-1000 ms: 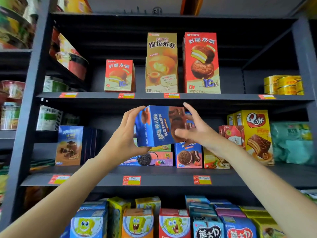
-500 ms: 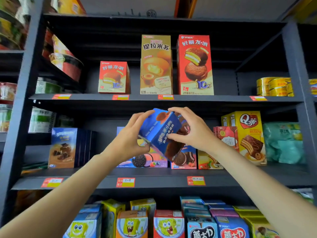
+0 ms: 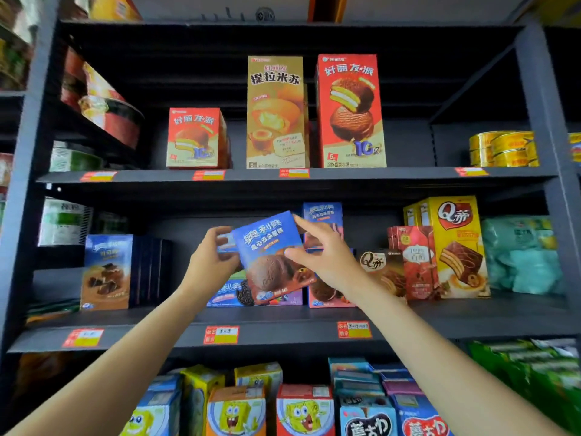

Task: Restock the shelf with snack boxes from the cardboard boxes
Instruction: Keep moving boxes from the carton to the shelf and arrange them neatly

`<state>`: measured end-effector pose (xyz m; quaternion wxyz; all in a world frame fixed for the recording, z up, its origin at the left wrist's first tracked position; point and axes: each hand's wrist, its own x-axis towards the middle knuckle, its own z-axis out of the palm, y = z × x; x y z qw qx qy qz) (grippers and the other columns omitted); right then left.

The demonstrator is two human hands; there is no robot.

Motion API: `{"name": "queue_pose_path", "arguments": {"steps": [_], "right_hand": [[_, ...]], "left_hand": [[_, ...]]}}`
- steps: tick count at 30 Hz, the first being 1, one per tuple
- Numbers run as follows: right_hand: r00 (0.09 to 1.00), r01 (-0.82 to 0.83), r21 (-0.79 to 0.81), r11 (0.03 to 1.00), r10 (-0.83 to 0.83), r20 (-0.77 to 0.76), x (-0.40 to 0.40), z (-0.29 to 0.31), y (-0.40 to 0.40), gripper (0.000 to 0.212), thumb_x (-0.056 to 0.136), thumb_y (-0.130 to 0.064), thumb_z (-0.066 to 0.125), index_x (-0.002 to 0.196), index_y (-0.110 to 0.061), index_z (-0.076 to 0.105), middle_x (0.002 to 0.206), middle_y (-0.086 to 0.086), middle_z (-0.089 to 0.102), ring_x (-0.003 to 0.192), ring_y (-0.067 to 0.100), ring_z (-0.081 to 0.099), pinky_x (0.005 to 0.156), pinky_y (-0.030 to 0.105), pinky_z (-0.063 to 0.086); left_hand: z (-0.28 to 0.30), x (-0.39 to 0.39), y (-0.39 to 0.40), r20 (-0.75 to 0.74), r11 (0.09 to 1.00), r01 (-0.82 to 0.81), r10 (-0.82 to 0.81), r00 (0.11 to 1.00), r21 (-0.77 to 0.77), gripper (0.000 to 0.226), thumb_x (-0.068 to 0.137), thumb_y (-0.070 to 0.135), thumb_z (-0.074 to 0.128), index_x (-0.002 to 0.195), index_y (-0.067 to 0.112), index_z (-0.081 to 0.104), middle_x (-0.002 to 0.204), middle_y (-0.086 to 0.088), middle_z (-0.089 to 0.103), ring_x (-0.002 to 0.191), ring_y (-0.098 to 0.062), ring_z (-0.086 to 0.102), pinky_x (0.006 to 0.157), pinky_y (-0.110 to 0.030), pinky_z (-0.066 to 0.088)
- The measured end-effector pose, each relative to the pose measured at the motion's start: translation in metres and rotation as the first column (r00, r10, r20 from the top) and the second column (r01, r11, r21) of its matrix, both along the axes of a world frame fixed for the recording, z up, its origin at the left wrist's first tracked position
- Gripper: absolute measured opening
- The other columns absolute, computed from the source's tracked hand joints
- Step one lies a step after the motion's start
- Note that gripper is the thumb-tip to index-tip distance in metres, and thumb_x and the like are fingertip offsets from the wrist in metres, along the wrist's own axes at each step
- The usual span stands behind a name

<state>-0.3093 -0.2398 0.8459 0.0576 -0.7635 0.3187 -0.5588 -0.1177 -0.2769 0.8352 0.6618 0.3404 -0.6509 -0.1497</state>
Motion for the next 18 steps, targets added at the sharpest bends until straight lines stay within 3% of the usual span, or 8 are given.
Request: {"name": "queue_pose_path", "arguments": {"steps": [2,4,8,10,12,14,16,18], "right_hand": [[0.996,-0.071,0.069,0.995,0.074,-0.049,0.000,-0.006,-0.002,0.069,0.086,-0.012,0.066,0.143,-0.030,0.034,0.116,-0.013,0.043,0.112,0.001,0.040,0.100,0.012,0.035],[0.992,-0.081,0.064,0.995,0.086,-0.091,-0.001,-0.010,-0.004,0.077,0.085,-0.011,0.067,0.145,-0.036,0.026,0.128,-0.013,0.037,0.117,-0.006,0.032,0.105,0.018,0.029],[0.994,-0.108,-0.054,0.993,0.106,-0.038,-0.008,-0.010,-0.008,0.083,0.085,-0.007,0.067,0.142,-0.044,0.019,0.138,-0.019,0.034,0.127,-0.004,0.031,0.105,0.022,0.033],[0.990,-0.091,-0.137,0.986,0.105,0.098,-0.016,-0.008,-0.011,0.085,0.083,-0.007,0.068,0.143,-0.044,0.021,0.139,-0.018,0.036,0.130,0.000,0.036,0.108,0.029,0.036],[0.974,-0.074,-0.179,0.981,0.110,0.197,-0.026,-0.006,-0.014,0.085,0.082,-0.007,0.069,0.143,-0.043,0.022,0.140,-0.017,0.039,0.128,0.002,0.042,0.108,0.038,0.039],[0.962,-0.071,-0.181,0.981,0.115,0.247,-0.037,-0.005,-0.017,0.084,0.082,-0.009,0.070,0.139,-0.049,0.024,0.135,-0.027,0.041,0.127,0.005,0.046,0.104,0.044,0.043],[0.957,-0.069,-0.163,0.984,0.111,0.268,-0.047,-0.003,-0.018,0.079,0.083,-0.011,0.069,0.135,-0.051,0.026,0.127,-0.036,0.040,0.125,0.006,0.048,0.100,0.046,0.047],[0.963,-0.044,-0.149,0.988,0.082,0.258,-0.056,0.001,-0.020,0.076,0.084,-0.014,0.068,0.135,-0.050,0.025,0.122,-0.038,0.039,0.123,0.006,0.049,0.096,0.046,0.050]], "left_hand": [[-0.004,-0.002,-0.006,-0.029,0.992,0.004,0.000,1.000,0.129,0.021,0.088,-0.005,0.049,0.105,0.007,0.052,0.107,-0.017,0.063,0.068,-0.014,0.062,0.056,-0.021,0.054],[-0.008,-0.005,-0.008,-0.058,0.982,0.024,-0.014,0.998,0.187,0.020,0.090,-0.005,0.043,0.100,0.006,0.056,0.099,-0.018,0.065,0.068,-0.015,0.063,0.057,-0.021,0.056],[-0.002,-0.022,0.007,-0.211,0.979,0.199,-0.185,0.960,0.051,0.029,0.087,-0.008,0.043,0.103,0.012,0.057,0.103,-0.007,0.065,0.081,-0.012,0.063,0.068,-0.022,0.053],[0.004,-0.034,0.015,-0.139,0.962,0.267,-0.272,0.952,-0.059,0.035,0.085,-0.002,0.051,0.114,0.017,0.057,0.114,0.000,0.064,0.100,-0.012,0.062,0.077,-0.022,0.050],[0.009,-0.047,0.019,0.029,0.955,0.281,-0.280,0.960,-0.095,0.049,0.079,0.011,0.058,0.127,0.021,0.051,0.123,0.004,0.062,0.114,-0.009,0.057,0.088,-0.025,0.050],[0.015,-0.058,0.018,0.131,0.959,0.278,-0.268,0.954,-0.060,0.060,0.081,0.012,0.058,0.137,0.027,0.042,0.123,0.005,0.062,0.111,-0.008,0.058,0.092,-0.025,0.049],[0.020,-0.067,0.016,0.175,0.955,0.297,-0.293,0.940,0.009,0.066,0.086,0.002,0.055,0.142,0.031,0.034,0.126,0.004,0.058,0.100,-0.006,0.062,0.086,-0.020,0.051],[0.022,-0.076,0.011,0.216,0.950,0.307,-0.311,0.926,0.053,0.072,0.087,0.001,0.054,0.144,0.036,0.028,0.131,0.000,0.052,0.105,-0.008,0.061,0.087,-0.026,0.052]]}}
